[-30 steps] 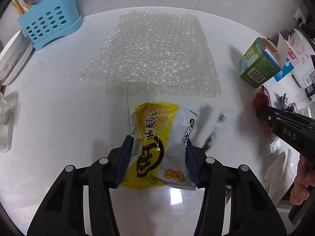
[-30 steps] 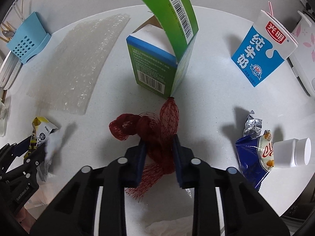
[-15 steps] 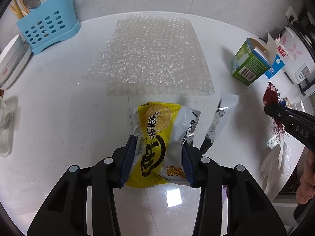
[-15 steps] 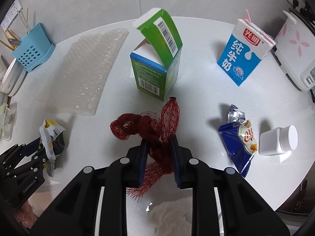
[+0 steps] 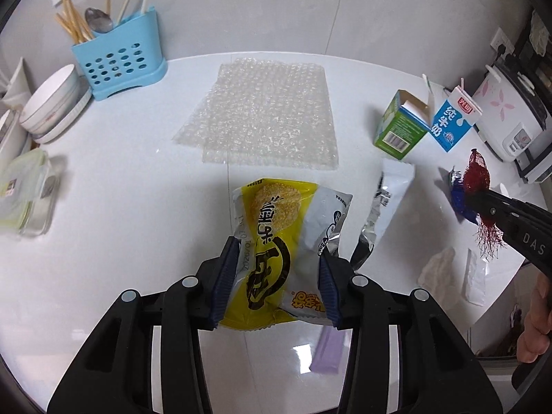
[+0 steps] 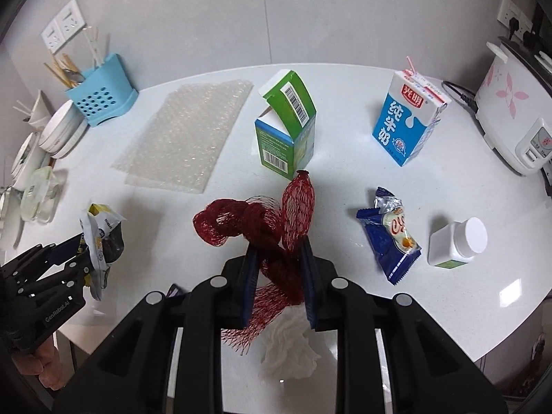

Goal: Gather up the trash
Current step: 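Carry the yellow bag and red net down toward the teal wastebasket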

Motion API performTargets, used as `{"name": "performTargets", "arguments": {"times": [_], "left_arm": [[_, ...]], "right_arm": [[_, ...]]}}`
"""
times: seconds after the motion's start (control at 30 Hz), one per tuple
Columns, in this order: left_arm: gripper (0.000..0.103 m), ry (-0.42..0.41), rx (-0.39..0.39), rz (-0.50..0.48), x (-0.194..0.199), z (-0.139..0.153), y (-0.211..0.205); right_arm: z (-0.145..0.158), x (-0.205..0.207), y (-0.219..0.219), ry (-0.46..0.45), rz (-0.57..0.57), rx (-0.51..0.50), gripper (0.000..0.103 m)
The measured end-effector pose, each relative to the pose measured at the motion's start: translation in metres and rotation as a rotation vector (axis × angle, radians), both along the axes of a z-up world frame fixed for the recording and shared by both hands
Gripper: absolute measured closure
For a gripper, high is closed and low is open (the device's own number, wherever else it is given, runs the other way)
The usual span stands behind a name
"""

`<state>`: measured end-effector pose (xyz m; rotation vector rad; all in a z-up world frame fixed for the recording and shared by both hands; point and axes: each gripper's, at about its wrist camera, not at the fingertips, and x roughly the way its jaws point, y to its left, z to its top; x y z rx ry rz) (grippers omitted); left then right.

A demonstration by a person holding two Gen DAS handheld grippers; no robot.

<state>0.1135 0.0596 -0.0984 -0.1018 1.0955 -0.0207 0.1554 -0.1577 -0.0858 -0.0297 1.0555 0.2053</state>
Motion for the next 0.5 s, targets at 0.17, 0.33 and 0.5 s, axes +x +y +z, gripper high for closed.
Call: {"name": "performTargets", "arguments": {"times": [0.17,0.33,0.5], "left_arm": [[0.06,-0.016,-0.002,0.03,-0.031,0.012,-0.015],[0.06,-0.036,-0.005,0.051,-0.063,0.023,-0.03],[0.06,-0.055,-0.006,0.06,-0.093,0.03,-0.044]], "right_arm": [[0.011,-0.026,-0.015,-0.022,0.028,0.015,0.082],[0.021,-0.054,-0.028,-0.044,0.055,0.023,0.082],[0.028,-0.083,-0.043,-0.066,0.073,0.027,0.082]]}}
